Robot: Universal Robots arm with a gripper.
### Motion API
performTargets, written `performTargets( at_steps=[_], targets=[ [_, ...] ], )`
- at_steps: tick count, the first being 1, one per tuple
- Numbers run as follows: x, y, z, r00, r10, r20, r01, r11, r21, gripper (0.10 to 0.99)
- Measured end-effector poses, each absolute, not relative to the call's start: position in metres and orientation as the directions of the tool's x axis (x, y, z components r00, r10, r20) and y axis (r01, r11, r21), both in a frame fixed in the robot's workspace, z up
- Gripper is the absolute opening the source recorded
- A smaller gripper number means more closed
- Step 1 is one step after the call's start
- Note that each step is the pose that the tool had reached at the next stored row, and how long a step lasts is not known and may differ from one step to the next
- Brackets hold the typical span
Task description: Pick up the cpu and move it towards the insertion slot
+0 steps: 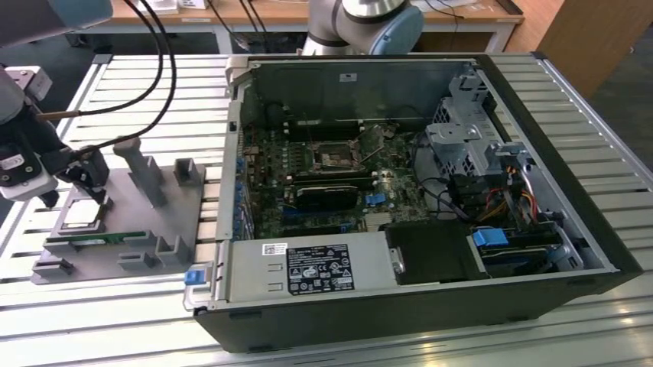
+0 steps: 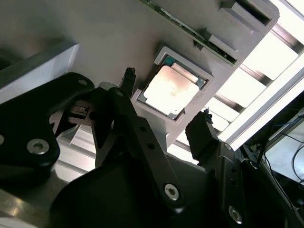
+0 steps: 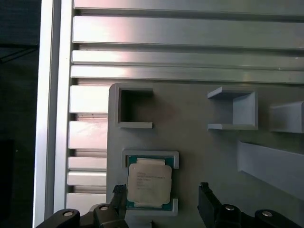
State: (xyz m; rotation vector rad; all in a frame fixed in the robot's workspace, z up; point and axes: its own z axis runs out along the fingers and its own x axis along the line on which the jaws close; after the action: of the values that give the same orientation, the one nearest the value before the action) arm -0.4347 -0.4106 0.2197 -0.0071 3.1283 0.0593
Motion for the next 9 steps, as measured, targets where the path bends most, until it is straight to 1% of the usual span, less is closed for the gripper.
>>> performTargets(
  at_steps=[9],
  targets=[
    [-0.4360, -0.4105, 0.2108, -1.000, -0.004, -0.012, -0.005, 0.999, 0.039, 0.706]
  ],
)
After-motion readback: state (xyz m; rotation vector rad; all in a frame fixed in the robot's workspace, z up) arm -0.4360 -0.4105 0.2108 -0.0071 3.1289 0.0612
